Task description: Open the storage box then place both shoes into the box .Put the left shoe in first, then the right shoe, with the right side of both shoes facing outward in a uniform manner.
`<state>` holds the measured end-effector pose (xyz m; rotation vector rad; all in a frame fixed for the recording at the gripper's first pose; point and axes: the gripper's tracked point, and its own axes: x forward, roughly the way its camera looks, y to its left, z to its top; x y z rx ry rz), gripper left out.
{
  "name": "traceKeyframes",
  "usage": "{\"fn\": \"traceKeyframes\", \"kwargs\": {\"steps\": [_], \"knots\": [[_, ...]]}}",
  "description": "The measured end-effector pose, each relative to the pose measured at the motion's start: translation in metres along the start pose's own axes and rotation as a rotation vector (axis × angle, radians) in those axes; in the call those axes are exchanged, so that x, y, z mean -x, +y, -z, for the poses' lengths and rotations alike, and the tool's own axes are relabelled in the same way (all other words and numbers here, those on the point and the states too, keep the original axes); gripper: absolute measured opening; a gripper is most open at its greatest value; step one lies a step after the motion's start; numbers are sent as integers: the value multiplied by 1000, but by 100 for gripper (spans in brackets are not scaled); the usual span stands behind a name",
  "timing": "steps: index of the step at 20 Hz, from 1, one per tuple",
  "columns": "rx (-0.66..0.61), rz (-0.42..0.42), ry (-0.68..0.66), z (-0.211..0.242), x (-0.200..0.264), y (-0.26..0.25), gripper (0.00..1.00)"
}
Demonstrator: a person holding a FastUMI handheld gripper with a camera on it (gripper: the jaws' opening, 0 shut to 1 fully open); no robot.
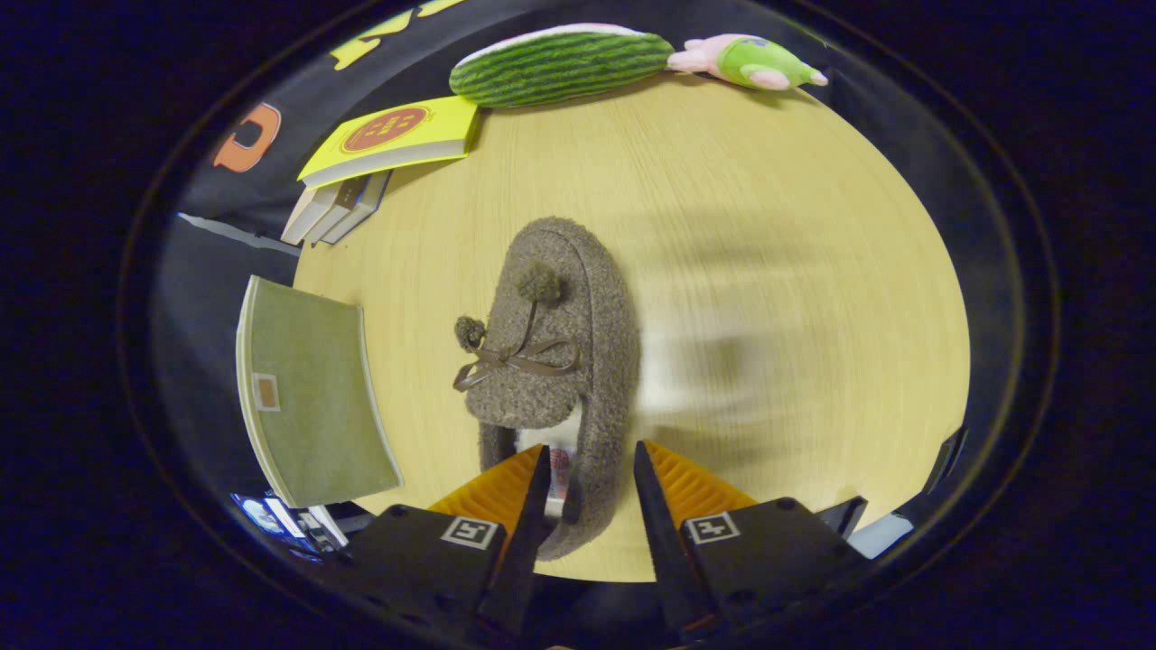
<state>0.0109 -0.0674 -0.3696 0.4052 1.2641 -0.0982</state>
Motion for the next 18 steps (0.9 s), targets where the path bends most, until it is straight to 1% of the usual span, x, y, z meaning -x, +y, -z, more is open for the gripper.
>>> {"fn": "traceKeyframes", "kwargs": {"steps": [1,3,4,5,6,7,8,9,10,13,15,18], "knots": [[-19,-2,9,2,-4,-1,49],[-43,-6,16,1,-4,-4,35],[-45,-8,15,1,-6,-4,35],[-44,-10,15,1,-5,-5,30],[-40,-10,13,1,-6,-5,28],[-40,-9,10,1,-7,-5,22],[-44,-2,7,1,-6,-8,19],[-55,-6,3,-1,-4,-7,10],[-48,-19,6,3,-3,-4,6],[-70,-68,8,8,7,11,6],[-65,-79,-2,9,14,23,6],[-56,-116,-10,11,38,52,6]]}}
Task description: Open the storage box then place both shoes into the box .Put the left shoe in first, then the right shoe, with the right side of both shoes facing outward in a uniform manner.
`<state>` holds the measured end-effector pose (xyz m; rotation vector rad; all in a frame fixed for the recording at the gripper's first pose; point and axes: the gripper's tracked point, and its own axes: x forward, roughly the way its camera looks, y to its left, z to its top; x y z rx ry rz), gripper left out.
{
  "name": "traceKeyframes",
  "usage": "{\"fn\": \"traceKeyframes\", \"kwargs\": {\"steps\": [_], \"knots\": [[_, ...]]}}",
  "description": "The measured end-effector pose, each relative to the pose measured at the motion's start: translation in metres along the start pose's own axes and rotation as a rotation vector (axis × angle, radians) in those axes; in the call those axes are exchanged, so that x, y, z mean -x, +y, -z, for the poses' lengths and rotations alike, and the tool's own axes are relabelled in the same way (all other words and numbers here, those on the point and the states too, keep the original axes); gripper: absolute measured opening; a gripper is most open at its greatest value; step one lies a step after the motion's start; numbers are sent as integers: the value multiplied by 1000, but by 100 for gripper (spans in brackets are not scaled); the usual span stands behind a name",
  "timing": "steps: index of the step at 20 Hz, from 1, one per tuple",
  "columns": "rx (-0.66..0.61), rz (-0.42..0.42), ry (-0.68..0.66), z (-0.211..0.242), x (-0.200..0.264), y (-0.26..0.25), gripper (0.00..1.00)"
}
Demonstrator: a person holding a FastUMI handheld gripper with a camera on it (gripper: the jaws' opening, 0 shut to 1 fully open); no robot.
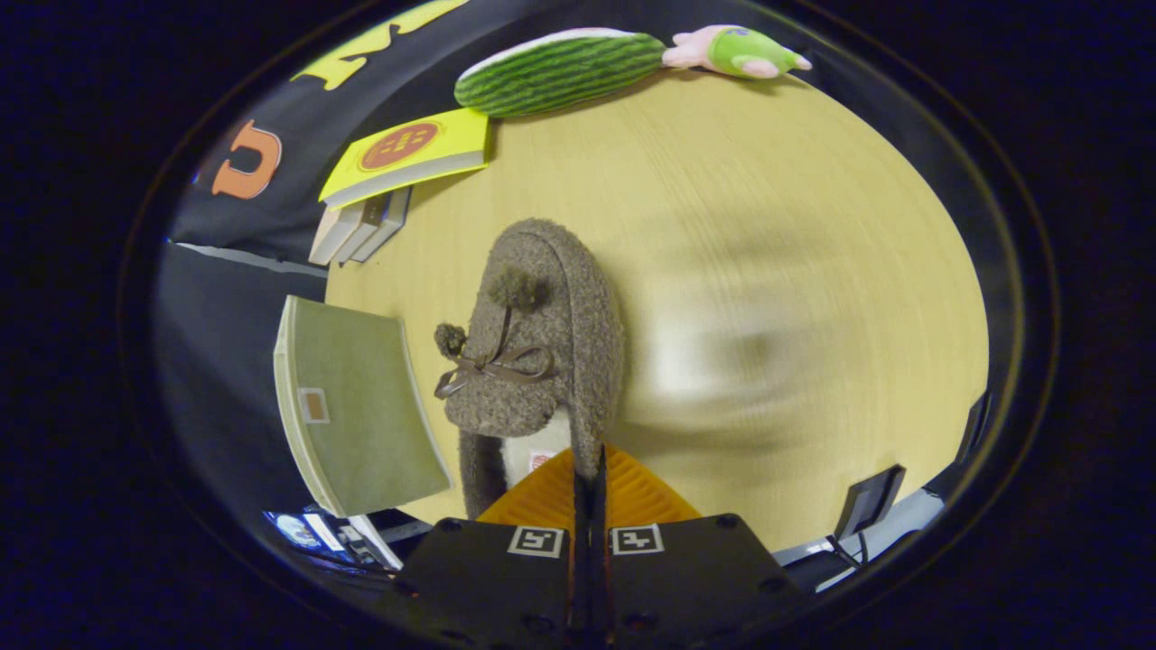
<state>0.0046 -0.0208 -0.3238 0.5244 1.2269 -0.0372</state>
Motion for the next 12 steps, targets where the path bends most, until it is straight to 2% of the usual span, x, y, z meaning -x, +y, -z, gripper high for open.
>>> {"fn": "traceKeyframes", "kwargs": {"steps": [9,12], "knots": [[92,-102,-32,29,84,146,6],[130,-125,-21,43,85,206,6]]}}
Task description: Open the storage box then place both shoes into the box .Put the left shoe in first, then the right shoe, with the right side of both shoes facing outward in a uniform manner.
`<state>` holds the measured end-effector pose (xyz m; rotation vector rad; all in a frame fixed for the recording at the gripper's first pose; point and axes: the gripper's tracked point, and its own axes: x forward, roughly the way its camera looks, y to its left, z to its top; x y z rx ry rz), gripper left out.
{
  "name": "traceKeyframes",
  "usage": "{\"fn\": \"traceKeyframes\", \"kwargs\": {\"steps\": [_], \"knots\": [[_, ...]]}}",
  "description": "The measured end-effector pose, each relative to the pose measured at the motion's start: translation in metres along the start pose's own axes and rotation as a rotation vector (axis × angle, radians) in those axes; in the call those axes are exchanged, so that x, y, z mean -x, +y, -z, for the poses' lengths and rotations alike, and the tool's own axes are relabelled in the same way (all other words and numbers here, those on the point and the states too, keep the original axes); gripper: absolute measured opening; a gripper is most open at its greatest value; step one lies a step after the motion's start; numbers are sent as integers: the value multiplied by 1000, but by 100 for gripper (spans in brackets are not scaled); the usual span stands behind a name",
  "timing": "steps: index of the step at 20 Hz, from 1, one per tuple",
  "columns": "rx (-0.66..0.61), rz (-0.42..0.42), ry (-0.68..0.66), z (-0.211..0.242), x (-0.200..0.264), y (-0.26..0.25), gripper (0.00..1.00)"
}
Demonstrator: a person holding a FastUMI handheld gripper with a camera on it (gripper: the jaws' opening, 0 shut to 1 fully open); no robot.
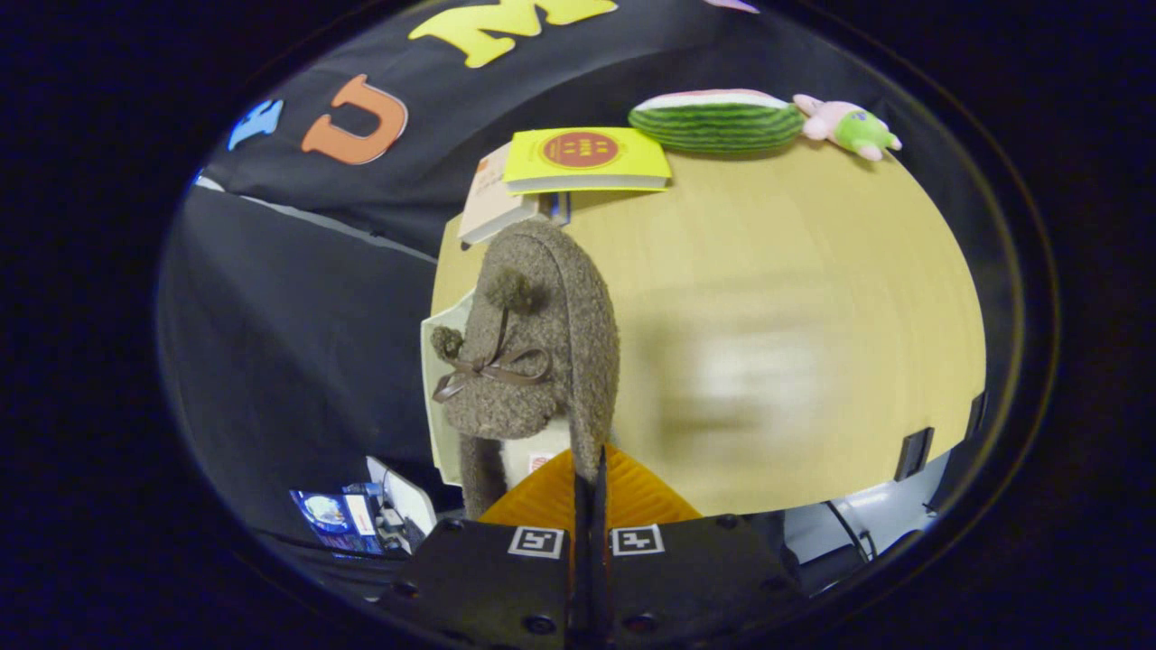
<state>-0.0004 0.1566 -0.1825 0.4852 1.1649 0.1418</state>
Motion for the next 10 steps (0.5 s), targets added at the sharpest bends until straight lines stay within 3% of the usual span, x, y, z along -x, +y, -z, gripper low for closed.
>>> {"fn": "traceKeyframes", "kwargs": {"steps": [5,10], "knots": [[49,19,10,-3,-43,62,6],[100,126,28,-6,-97,63,6]]}}
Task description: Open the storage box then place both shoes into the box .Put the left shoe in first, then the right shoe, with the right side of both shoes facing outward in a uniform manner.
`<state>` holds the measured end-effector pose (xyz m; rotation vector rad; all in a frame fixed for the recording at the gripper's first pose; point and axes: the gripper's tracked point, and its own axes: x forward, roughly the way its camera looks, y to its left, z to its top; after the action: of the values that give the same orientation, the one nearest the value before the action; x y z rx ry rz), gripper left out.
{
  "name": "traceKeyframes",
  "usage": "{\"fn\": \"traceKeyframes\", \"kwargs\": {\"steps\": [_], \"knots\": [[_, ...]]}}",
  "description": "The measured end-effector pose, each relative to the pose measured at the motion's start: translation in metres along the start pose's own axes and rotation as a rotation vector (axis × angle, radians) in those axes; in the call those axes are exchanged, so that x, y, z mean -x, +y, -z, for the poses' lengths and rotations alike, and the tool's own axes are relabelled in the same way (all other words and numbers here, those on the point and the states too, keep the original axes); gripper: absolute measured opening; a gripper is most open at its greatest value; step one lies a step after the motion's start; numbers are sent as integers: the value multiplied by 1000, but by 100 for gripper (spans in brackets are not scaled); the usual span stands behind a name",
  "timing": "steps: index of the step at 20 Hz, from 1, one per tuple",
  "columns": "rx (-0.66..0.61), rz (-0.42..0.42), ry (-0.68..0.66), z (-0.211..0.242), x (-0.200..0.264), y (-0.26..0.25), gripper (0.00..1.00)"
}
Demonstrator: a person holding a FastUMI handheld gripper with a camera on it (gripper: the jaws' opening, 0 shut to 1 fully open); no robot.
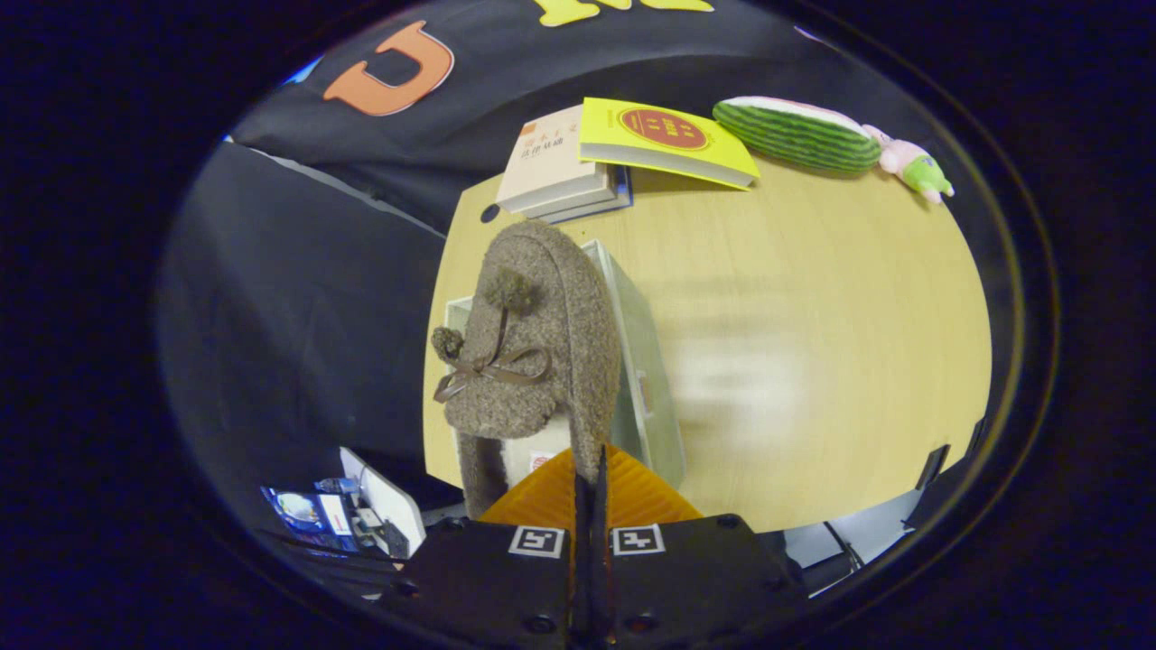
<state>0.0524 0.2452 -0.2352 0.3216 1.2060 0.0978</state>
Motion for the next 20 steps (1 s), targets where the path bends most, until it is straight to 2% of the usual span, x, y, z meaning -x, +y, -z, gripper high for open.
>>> {"fn": "traceKeyframes", "kwargs": {"steps": [8,10,11,12,14,16,17,19,20], "knots": [[-32,73,31,5,-23,-8,6],[-41,56,6,-1,-24,-6,11],[-41,48,-8,-3,-23,-4,19],[-35,43,-11,-4,-23,-3,21],[-13,41,-31,-6,-19,0,32],[17,45,-72,-11,-10,1,47],[36,52,-101,-15,-4,0,59],[63,63,-163,-23,10,0,73],[75,67,-198,-28,20,0,78]]}}
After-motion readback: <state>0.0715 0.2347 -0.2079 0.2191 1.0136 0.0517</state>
